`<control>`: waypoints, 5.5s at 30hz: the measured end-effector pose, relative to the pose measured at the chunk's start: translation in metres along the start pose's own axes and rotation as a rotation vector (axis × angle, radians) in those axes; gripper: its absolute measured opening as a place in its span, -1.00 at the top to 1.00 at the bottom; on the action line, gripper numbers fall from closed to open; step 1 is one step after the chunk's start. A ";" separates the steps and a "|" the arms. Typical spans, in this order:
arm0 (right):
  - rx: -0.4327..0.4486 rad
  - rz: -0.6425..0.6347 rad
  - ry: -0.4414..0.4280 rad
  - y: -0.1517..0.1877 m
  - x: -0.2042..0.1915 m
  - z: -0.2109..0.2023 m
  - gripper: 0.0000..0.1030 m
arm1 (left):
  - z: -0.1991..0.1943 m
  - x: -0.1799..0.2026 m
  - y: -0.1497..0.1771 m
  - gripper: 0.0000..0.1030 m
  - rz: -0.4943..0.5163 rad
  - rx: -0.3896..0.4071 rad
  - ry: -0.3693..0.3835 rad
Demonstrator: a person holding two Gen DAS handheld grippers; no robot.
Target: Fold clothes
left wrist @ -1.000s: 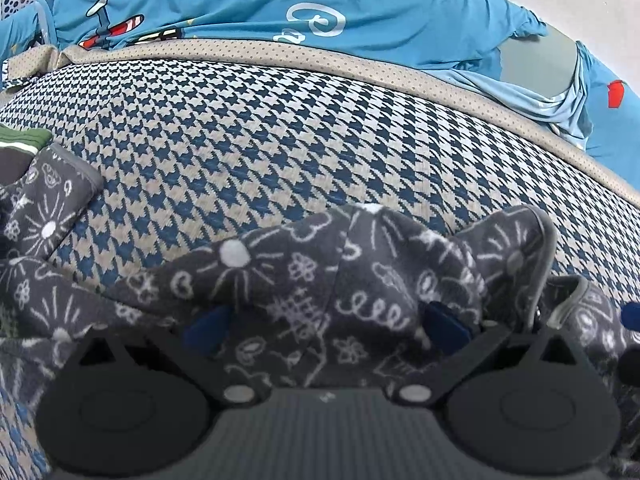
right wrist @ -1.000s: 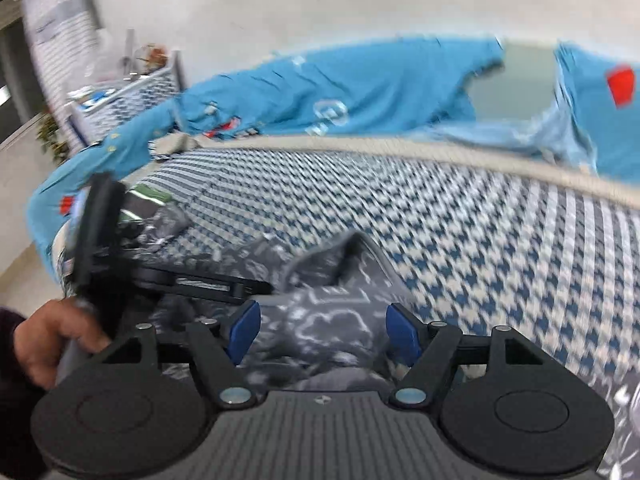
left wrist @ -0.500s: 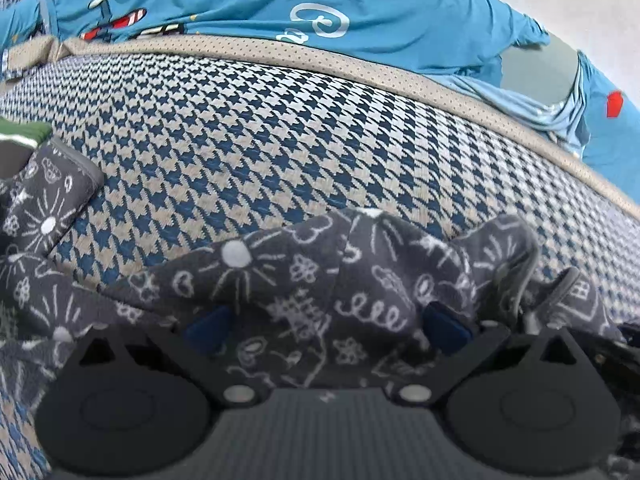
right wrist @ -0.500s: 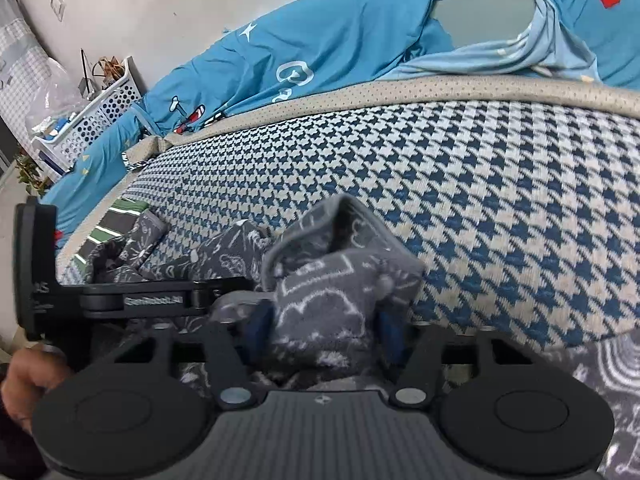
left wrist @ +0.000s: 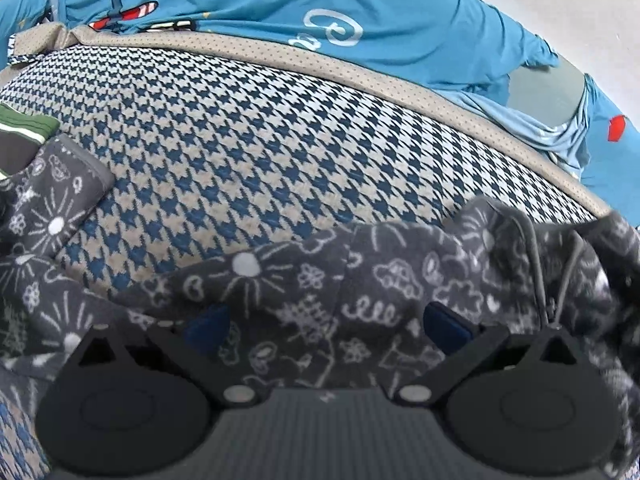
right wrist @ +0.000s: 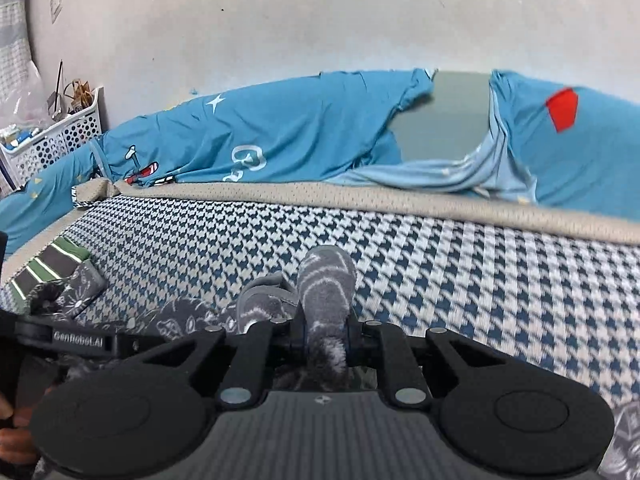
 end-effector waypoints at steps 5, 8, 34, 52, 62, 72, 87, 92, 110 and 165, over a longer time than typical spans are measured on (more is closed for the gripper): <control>0.039 -0.052 0.043 -0.009 -0.004 0.005 0.73 | -0.001 0.005 -0.001 -1.00 0.007 0.013 0.012; 0.069 -0.045 0.049 -0.017 0.001 0.010 0.73 | 0.002 0.010 -0.002 -1.00 0.022 0.012 -0.005; -0.149 0.252 -0.083 0.012 0.064 0.028 -0.14 | 0.014 0.031 -0.047 -1.00 0.316 0.000 0.180; -0.250 0.152 -0.081 0.028 0.050 0.044 -0.24 | 0.041 0.045 -0.051 -1.00 0.535 -0.035 0.240; -0.256 0.132 -0.067 0.031 0.045 0.050 -0.25 | 0.055 0.065 -0.032 -0.96 0.656 -0.084 0.256; -0.251 0.085 -0.028 0.031 0.040 0.058 0.09 | 0.046 0.073 -0.023 0.22 0.681 -0.068 0.323; -0.144 -0.001 0.060 0.022 0.028 0.051 0.72 | 0.027 0.079 -0.025 0.82 0.630 0.076 0.251; -0.056 -0.014 0.100 0.011 0.022 0.048 0.72 | 0.016 0.083 -0.036 0.82 0.594 0.162 0.200; 0.128 -0.012 0.133 -0.036 0.026 0.083 0.72 | 0.039 0.109 -0.082 0.82 0.460 0.315 0.046; 0.040 0.147 0.245 -0.002 0.080 0.028 -0.05 | -0.013 0.102 -0.032 -0.68 0.440 0.214 -0.026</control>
Point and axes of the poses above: each gripper's, at about its wrist camera, not at the fingertips, and z roughly the way its jaws point, x to its right, y to its underside, the point moved 1 cm from there along z, roughly the way its jaws point, and after that the axes turned 3 degrees about x, right-handed, at the moved point
